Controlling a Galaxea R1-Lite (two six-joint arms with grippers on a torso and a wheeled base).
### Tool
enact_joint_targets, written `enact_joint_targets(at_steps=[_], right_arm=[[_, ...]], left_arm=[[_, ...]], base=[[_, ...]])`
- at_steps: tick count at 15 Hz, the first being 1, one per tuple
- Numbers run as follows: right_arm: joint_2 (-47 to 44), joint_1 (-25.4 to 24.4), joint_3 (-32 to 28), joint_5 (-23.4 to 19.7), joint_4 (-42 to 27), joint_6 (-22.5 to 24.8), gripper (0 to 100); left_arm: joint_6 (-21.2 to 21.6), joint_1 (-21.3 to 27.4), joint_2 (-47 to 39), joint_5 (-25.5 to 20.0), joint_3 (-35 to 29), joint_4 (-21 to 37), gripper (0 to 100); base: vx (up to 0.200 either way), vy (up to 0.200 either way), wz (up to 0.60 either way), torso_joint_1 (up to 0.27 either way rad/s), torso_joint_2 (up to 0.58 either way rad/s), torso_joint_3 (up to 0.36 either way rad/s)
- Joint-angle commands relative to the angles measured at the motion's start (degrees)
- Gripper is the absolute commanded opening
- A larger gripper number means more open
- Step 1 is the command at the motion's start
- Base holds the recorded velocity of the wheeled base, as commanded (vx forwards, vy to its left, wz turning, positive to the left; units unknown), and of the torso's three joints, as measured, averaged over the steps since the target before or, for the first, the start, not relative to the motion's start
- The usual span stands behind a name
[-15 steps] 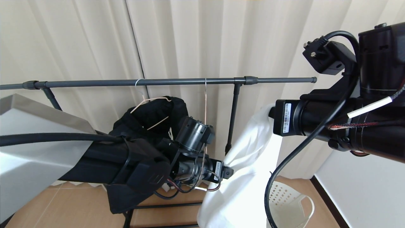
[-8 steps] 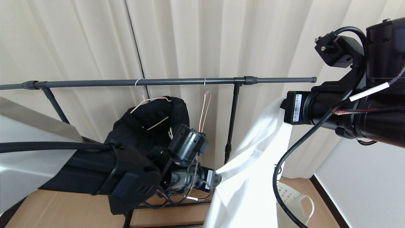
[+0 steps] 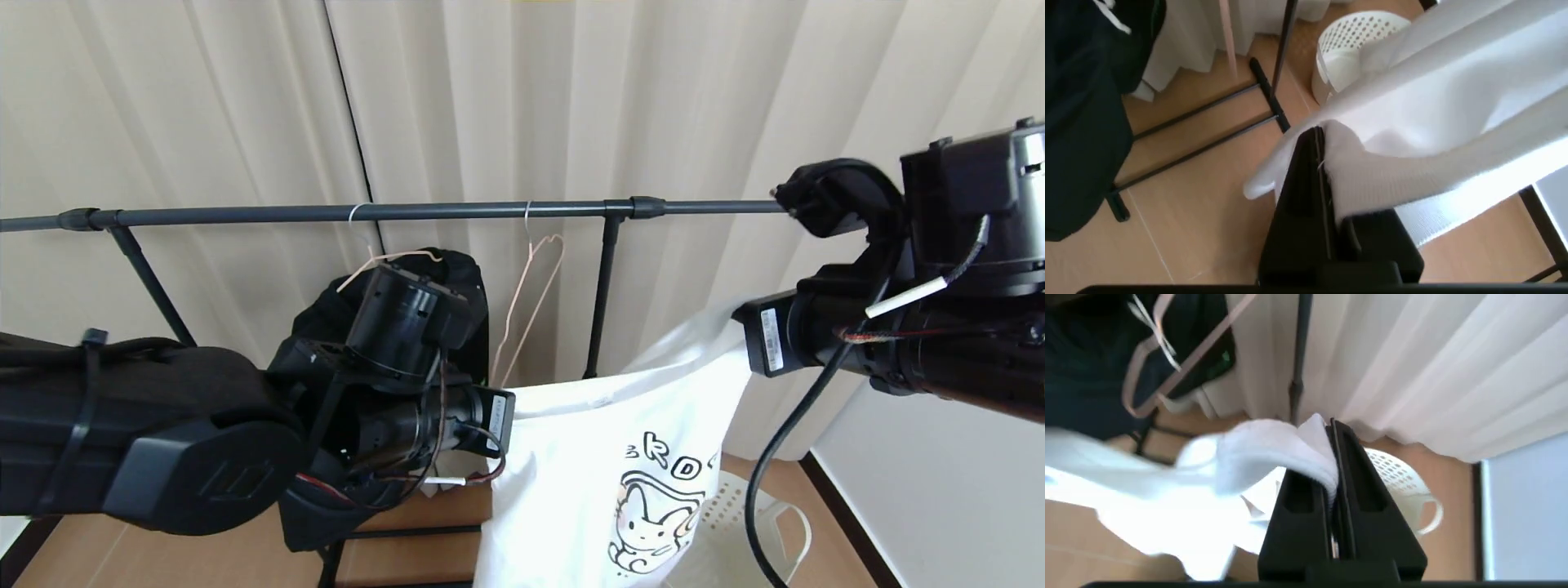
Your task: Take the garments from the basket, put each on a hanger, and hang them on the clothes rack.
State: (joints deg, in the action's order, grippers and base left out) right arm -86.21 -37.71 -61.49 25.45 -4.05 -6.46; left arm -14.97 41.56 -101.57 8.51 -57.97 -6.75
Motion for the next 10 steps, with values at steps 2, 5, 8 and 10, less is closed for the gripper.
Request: enact_joint_targets(at_steps=[2,5,8,10], right_arm=[[-1.33,-0.09,5.77,0.3,0.18,3.56,0],[-2.03,-3.43,7.7,0.39,0.53,4.79,0],[-1.33,-3.52,6.47,-0.05,1.5,4.53,0],[-0.98,-3.52,6.38,-0.05,4.4,4.44,0]], left_arm=[[1.43,-0.69,3.93,0.02,-1.62,0.16,0],[2.58,-0.69,4.8,0.02,-2.5,0.16,0],[2.67,-0.69,4.89,0.19,-2.85,0.16,0],[3.98,-0.69,5.77,2.39,-2.85,0.07,0]], base=[[0.0,0.0,0.0,0.0,0.0,0.0],[0.0,0.0,0.0,0.0,0.0,0.0],[0.0,0.0,0.0,0.0,0.0,0.0],[0.0,0.0,0.0,0.0,0.0,0.0]])
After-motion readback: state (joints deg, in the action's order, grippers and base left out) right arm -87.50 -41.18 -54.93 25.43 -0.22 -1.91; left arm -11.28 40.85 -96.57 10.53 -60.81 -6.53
